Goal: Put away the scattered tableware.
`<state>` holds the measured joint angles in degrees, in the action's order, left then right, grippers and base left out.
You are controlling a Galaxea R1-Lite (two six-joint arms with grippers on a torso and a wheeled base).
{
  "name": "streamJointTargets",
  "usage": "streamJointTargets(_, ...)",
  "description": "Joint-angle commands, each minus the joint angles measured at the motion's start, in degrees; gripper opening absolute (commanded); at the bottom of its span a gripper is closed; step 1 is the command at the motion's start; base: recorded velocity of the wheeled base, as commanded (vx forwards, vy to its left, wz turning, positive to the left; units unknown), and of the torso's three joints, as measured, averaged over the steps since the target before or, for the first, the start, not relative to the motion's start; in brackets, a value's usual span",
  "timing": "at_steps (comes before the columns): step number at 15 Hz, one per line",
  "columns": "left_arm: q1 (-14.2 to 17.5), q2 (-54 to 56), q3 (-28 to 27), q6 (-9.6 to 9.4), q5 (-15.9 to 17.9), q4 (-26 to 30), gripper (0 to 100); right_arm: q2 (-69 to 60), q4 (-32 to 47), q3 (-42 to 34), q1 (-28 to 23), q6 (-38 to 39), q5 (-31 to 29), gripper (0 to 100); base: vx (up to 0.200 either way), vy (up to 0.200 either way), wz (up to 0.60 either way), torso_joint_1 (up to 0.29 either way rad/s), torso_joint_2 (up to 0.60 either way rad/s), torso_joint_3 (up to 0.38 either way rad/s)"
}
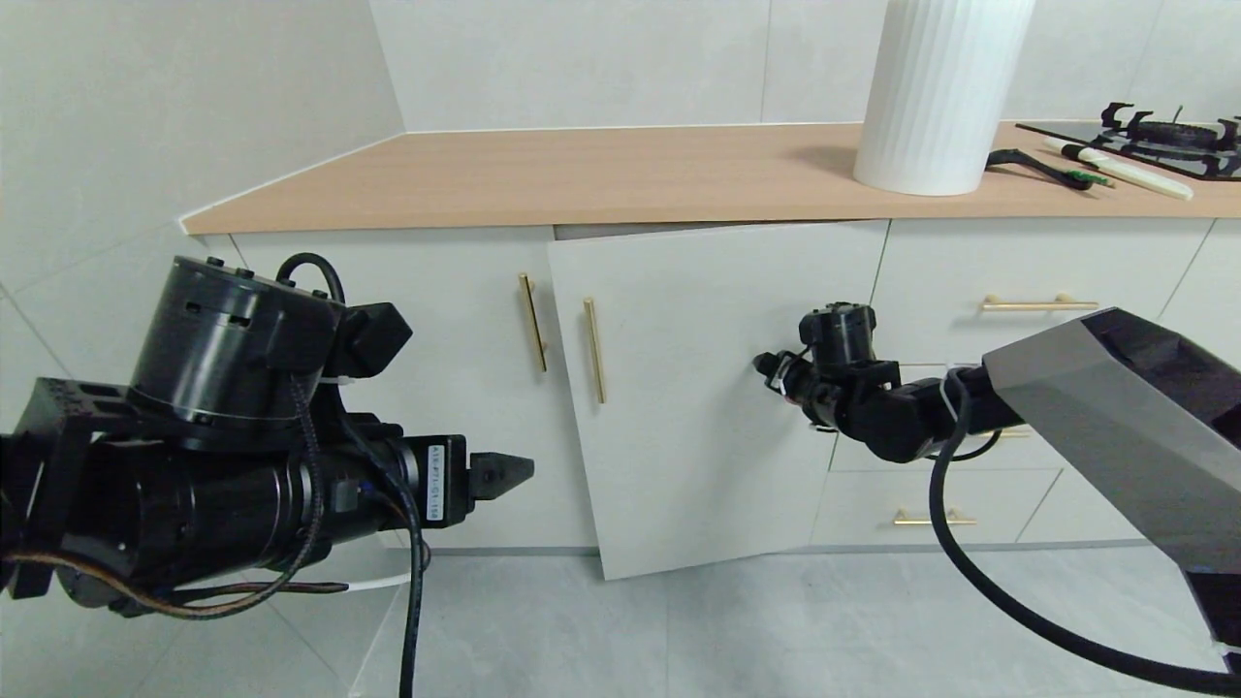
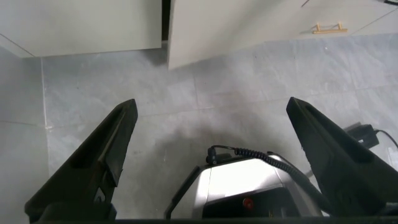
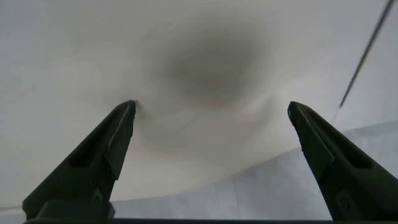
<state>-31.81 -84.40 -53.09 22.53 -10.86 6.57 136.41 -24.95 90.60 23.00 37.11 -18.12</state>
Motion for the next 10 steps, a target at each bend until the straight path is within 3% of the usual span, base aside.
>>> streamJointTargets(1,-0.01,-0.16,0.0,0.06,-0.04,0.02,100,1.93,-0.01,1.68,-0.42,0.07,-0.61,100,0.0,0.0,0.0,0.0,0.0,0.0)
streamJointTargets(10,-0.01,-0.07,-0.08,0.06,-0.04,-0.07,100,4.12,0.43,5.64,-1.29,-0.11,-5.09,100,0.0,0.0,0.0,0.0,0.0,0.0)
